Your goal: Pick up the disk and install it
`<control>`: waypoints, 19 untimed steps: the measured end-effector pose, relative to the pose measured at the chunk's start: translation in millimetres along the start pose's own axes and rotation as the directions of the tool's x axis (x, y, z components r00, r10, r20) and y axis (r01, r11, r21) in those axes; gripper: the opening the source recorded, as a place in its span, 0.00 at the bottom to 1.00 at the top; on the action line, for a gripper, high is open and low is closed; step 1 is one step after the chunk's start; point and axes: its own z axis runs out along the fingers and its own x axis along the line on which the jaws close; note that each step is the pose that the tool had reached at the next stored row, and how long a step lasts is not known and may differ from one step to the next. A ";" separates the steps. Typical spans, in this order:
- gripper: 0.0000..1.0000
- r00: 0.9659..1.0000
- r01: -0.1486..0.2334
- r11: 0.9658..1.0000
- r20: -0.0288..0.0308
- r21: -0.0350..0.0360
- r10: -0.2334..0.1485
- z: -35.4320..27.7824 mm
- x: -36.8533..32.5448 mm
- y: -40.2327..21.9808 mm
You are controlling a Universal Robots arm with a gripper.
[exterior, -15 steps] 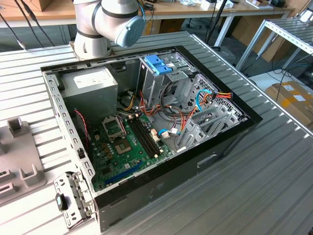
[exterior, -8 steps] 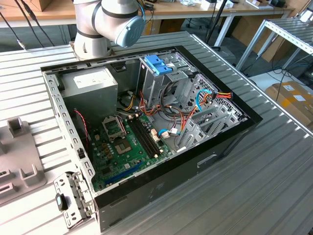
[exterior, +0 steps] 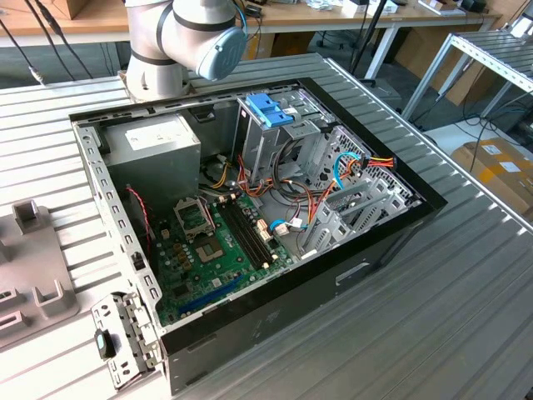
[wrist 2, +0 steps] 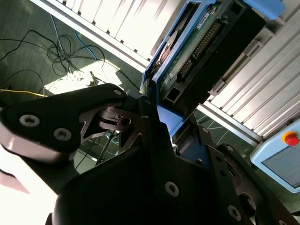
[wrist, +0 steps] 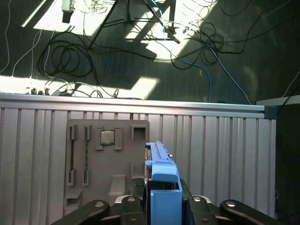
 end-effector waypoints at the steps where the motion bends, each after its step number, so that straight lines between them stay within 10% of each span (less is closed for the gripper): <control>1: 0.37 1.000 0.000 1.000 0.000 0.000 0.000 0.0 0.2 0.0; 19: 0.37 1.000 0.000 1.000 0.000 0.000 0.000 -1.0 9.2 -3.3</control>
